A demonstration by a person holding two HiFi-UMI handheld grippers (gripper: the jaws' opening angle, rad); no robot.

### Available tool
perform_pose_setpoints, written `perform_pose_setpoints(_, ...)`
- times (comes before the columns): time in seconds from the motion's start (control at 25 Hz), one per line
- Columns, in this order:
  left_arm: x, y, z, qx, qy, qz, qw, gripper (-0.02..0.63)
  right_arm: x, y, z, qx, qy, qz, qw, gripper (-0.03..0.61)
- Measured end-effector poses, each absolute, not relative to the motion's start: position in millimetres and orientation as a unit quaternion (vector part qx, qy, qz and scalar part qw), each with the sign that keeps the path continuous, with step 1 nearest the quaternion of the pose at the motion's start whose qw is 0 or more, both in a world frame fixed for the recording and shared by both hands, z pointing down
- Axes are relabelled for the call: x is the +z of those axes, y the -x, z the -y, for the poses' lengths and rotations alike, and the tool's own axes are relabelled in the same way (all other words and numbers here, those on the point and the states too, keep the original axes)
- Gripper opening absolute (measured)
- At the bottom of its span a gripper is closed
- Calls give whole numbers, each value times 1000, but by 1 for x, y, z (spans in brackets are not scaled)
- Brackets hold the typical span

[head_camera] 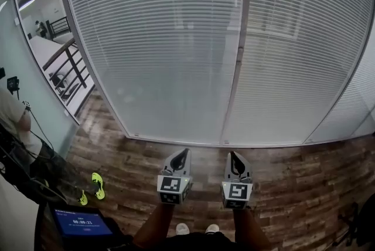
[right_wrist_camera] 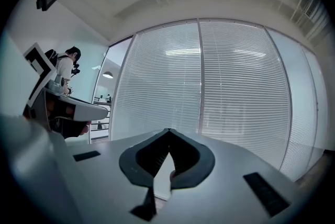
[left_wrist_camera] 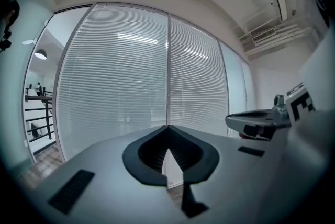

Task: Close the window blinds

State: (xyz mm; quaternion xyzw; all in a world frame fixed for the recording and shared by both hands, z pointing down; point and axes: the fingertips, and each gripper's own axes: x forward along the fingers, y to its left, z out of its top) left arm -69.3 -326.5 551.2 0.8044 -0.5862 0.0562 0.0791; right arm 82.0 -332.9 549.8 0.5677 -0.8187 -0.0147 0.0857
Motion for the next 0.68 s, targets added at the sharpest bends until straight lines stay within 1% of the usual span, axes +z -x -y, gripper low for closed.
perform_pose_setpoints(0.4,553,71,329,48,-802,590,79,-8,560,-84,334,-11,-574,815,85,3)
perform_pose_setpoints(0.68,555,60,325,61,-808,581,78,-8,570,-88,330,-14,-575,811,104,3)
